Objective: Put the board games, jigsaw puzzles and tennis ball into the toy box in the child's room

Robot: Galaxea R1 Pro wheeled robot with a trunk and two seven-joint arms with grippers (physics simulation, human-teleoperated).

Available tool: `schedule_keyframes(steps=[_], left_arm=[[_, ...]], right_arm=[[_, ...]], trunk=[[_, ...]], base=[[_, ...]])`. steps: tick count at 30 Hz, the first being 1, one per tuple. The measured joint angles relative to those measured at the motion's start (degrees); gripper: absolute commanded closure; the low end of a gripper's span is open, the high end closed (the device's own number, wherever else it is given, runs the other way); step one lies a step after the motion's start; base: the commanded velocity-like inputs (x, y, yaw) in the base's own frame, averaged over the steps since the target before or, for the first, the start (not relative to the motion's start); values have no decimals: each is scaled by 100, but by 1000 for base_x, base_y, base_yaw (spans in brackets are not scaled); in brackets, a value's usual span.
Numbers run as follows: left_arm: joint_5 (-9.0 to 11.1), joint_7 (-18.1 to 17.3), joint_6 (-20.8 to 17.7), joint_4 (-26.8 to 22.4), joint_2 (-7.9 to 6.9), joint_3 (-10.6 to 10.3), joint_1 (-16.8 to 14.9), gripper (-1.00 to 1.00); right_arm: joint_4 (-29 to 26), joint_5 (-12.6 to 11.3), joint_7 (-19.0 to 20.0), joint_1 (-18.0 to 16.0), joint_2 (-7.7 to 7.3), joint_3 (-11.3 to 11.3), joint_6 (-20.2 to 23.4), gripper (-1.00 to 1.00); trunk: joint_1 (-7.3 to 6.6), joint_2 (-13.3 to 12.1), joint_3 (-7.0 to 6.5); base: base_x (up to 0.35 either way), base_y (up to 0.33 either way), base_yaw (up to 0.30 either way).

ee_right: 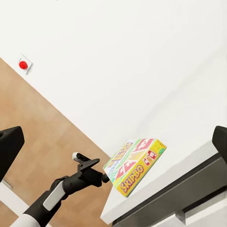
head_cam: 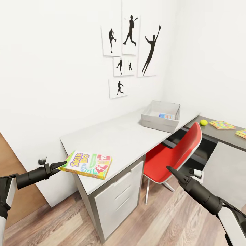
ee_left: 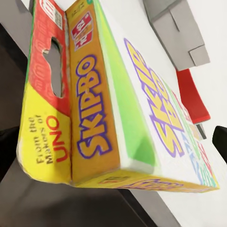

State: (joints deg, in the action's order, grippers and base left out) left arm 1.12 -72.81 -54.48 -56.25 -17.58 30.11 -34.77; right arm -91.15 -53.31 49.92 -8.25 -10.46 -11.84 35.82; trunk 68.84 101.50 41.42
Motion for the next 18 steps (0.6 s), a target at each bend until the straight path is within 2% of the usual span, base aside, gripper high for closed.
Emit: schedule_keyframes(steps=[18], left_arm=[[0, -2, -2, 0, 0, 0, 0, -100]], right_arm=[[1, 0, 0, -1, 1, 0, 0, -100]], trunk=[[0, 0, 0]], base=[[0, 0, 0]])
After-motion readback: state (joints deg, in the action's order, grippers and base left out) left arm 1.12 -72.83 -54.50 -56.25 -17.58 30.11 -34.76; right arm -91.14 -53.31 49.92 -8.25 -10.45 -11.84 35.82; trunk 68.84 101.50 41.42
